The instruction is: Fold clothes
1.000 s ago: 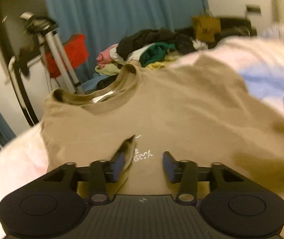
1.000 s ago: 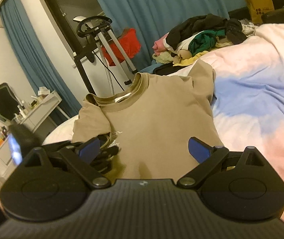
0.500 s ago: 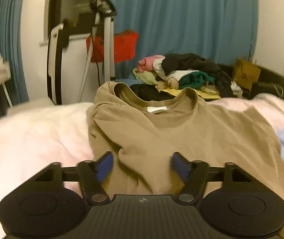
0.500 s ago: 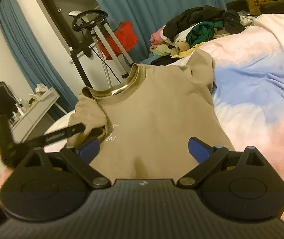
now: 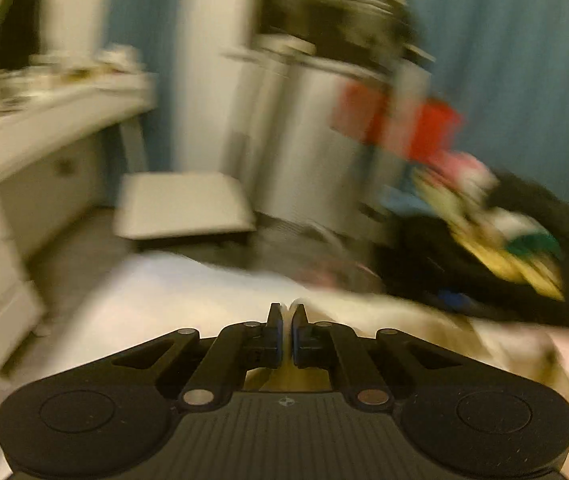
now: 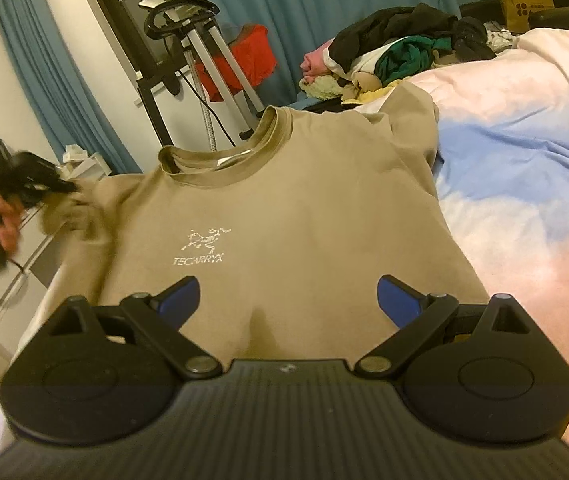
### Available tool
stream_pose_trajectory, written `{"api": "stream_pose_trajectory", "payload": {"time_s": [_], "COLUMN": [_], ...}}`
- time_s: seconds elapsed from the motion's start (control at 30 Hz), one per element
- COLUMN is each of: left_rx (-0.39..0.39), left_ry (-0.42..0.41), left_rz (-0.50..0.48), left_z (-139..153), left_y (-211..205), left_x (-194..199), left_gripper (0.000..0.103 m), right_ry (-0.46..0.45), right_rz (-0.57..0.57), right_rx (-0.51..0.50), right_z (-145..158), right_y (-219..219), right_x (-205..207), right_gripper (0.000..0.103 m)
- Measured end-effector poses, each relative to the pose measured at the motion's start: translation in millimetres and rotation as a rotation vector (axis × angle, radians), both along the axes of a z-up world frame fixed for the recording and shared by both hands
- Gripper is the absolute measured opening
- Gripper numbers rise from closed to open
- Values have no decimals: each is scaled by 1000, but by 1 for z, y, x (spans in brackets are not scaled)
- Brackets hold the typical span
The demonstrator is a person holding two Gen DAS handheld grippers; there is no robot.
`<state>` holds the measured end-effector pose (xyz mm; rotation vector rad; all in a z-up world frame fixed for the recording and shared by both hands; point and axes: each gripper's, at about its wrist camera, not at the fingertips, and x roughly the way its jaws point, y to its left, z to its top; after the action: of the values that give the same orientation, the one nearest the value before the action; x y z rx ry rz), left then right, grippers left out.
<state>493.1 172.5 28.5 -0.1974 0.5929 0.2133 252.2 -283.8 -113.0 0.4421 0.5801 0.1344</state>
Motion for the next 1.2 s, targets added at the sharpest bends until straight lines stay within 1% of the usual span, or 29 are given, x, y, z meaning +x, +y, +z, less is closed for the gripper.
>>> {"api": "stream_pose_trajectory", "payload": {"time_s": [0.03, 0.07, 0.1, 0.13, 0.17, 0.2, 0.23, 0.33, 0.43, 0.47, 0.53, 0.6, 0.67, 0.7, 0.77, 0.83, 0.87, 0.9, 0.93, 0.97, 1.0, 1.03, 1.1, 1.2], "left_rx": [-5, -11, -16, -21, -39, -58, -100, -283, -468, -517, -614, -708, -790, -801, -813, -736, -724, -718, -712, -703, -692, -682, -496, -293], "left_ry": [-29, -59, -88, -118, -129, -137, -129, -111, -64, -43, 0, 40, 59, 59, 54, 5, -15, -34, -53, -55, -53, -52, -68, -54], "left_rz": [49, 98, 147, 196, 204, 203, 206, 201, 171, 161, 134, 106, 69, 58, 38, 98, 134, 170, 205, 212, 212, 213, 178, 165], "left_z": [4, 8, 12, 16, 12, 7, -2, -33, -64, -74, -93, -108, -121, -126, -135, -137, -139, -141, -143, -141, -138, -135, -112, -89], "left_y": [14, 27, 41, 55, 64, 72, 81, 102, 122, 121, 114, 104, 95, 89, 77, 73, 75, 78, 81, 84, 86, 88, 83, 78], "left_x": [-2, -5, -7, -9, -15, -22, -31, -68, -126, -144, -173, -185, -187, -182, -168, -151, -144, -138, -131, -125, -119, -113, -99, -77], "left_gripper": [17, 25, 35, 42, 49, 52, 57, 60, 64, 65, 72, 74, 77, 79, 80, 80, 79, 74, 55, 41, 10, 8, 6, 6], "right_ry": [2, 2, 2, 1, 1, 1, 2, 8, 12, 12, 12, 13, 11, 9, 6, 5, 4, 5, 5, 6, 6, 7, 8, 2], "right_rz": [5, 9, 12, 15, 16, 17, 18, 22, 29, 32, 38, 43, 49, 50, 52, 50, 49, 46, 43, 40, 37, 35, 32, 28], "right_rx": [0, -2, -9, -15, -20, -24, -26, -32, -43, -46, -53, -60, -71, -75, -83, -88, -90, -91, -90, -89, -85, -81, -72, -62], "right_z": [-1, -1, -1, -1, -1, -1, -1, -2, -2, -2, -2, -2, -1, 0, 1, 1, 1, 1, 1, 1, 0, 0, -2, -3], "right_y": [1, 3, 4, 5, 6, 7, 8, 12, 17, 19, 23, 27, 30, 31, 33, 34, 34, 33, 32, 31, 30, 29, 27, 25], "right_x": [1, 1, 1, 1, 1, 1, 2, 4, 4, 4, 4, 4, 2, 2, 1, 0, 0, 0, 1, 1, 2, 2, 3, 5], "right_gripper": [97, 97, 97, 97, 97, 97, 97, 97, 97, 97, 97, 97, 97, 97, 97, 97, 97, 97, 97, 97, 97, 97, 97, 97]}}
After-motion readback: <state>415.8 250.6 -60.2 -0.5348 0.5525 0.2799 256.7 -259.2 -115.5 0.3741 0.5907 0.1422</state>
